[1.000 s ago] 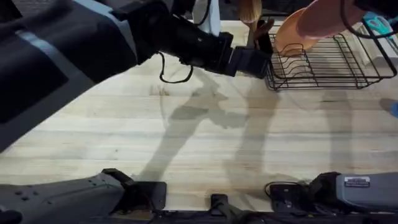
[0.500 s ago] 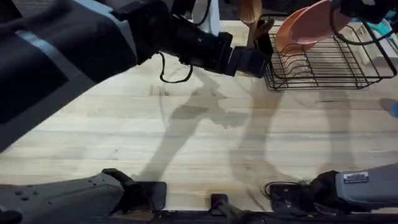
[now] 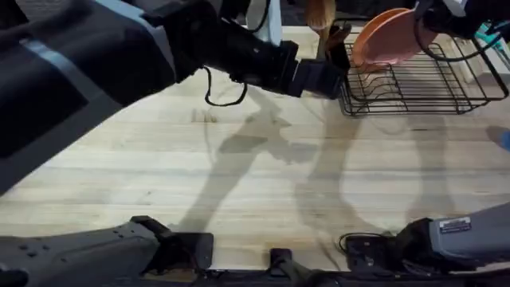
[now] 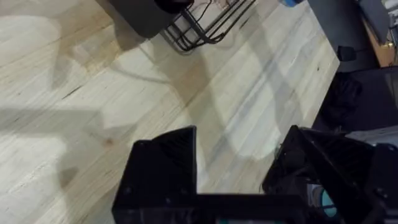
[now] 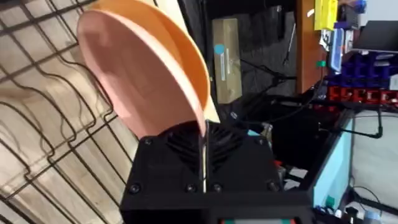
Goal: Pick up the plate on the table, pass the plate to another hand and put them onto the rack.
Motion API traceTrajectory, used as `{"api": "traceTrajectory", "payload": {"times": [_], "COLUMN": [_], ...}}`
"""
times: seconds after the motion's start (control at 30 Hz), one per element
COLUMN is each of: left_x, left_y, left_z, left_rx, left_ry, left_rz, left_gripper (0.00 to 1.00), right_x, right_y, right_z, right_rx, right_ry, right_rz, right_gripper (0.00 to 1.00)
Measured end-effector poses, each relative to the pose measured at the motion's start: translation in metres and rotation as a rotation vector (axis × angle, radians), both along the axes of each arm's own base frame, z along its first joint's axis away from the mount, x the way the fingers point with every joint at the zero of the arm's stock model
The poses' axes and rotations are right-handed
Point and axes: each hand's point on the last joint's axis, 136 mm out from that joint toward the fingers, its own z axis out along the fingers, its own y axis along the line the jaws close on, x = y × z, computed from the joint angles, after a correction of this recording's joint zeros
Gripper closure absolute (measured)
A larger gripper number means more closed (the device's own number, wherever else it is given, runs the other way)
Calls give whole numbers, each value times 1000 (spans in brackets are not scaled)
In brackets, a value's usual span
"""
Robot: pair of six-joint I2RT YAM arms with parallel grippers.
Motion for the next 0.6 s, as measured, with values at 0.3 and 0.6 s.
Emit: {"api": "traceTrajectory", "payload": {"times": [0.3,0.6], "left_x": [0,0], "left_y": [0,0], "left_z": [0,0], "left_rx": [0,1], "left_ry": [0,-1], "left_rz": [0,1], "left_gripper": [6,6], "right_x": [-1,1], "right_y": [2,0], "right_z": [-34,-40], "right_rx": [36,42], "right_ry": [92,101], "right_rz": [9,3], "right_gripper": [971,650]}}
